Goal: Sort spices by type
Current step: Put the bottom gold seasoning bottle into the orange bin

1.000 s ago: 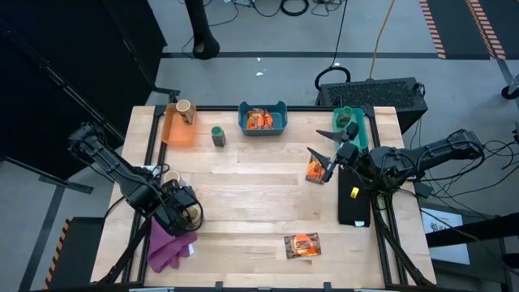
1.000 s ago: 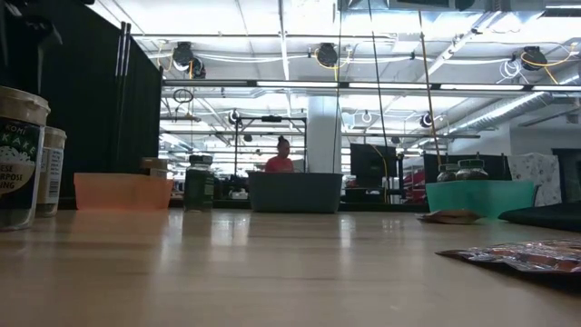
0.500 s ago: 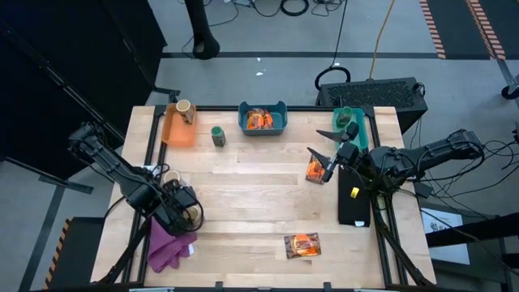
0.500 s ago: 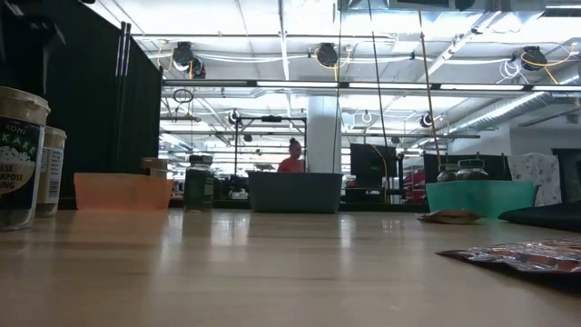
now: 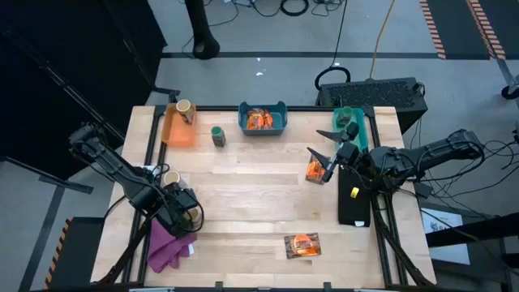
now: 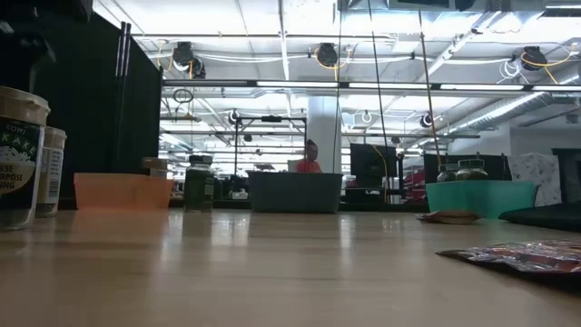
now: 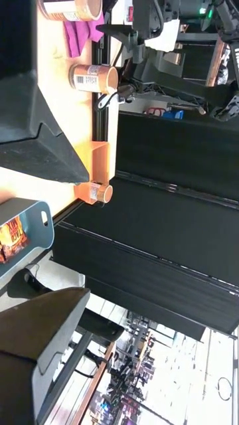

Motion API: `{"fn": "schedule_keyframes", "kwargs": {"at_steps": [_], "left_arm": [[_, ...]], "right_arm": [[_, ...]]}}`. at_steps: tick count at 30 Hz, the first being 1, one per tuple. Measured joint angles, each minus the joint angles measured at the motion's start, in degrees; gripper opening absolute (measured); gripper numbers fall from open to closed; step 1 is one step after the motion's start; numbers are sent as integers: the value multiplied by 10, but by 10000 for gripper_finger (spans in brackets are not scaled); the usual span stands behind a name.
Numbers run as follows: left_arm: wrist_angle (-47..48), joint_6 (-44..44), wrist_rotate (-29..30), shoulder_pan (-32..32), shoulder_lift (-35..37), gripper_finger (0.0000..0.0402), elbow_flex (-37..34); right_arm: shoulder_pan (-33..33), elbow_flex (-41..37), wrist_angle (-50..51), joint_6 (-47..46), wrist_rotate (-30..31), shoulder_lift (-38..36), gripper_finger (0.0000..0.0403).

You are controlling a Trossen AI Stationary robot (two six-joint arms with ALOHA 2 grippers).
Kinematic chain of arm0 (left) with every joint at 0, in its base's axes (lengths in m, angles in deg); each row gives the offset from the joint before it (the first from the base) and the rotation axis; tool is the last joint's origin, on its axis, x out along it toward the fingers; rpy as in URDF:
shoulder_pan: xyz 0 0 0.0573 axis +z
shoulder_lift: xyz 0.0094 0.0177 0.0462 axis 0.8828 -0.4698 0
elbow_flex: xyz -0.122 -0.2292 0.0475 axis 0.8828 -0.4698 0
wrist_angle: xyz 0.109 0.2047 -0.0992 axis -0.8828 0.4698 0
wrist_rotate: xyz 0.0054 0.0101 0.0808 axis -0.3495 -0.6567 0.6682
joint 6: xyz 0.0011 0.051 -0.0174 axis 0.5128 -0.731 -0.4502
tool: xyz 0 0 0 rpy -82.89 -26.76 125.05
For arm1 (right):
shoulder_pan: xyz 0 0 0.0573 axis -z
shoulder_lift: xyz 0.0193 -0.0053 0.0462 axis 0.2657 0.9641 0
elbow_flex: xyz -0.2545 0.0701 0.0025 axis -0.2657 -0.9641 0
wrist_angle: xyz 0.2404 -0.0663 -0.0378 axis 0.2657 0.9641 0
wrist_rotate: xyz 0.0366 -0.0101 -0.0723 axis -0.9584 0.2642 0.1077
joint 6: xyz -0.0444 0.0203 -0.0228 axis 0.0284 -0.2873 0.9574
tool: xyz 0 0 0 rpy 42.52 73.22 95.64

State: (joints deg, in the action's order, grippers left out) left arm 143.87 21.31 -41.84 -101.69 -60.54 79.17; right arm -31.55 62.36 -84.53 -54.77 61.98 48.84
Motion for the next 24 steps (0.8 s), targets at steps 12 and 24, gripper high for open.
{"fn": "schedule_keyframes", "kwargs": {"at_steps": [12, 24], "left_arm": [[-29, -5, 14, 0, -7, 374, -12], [-56, -18, 15, 0, -25, 358, -43]], "right_arm": [[0, 0, 3, 0, 0, 0, 254], [0, 0, 3, 0, 0, 0, 254]]}}
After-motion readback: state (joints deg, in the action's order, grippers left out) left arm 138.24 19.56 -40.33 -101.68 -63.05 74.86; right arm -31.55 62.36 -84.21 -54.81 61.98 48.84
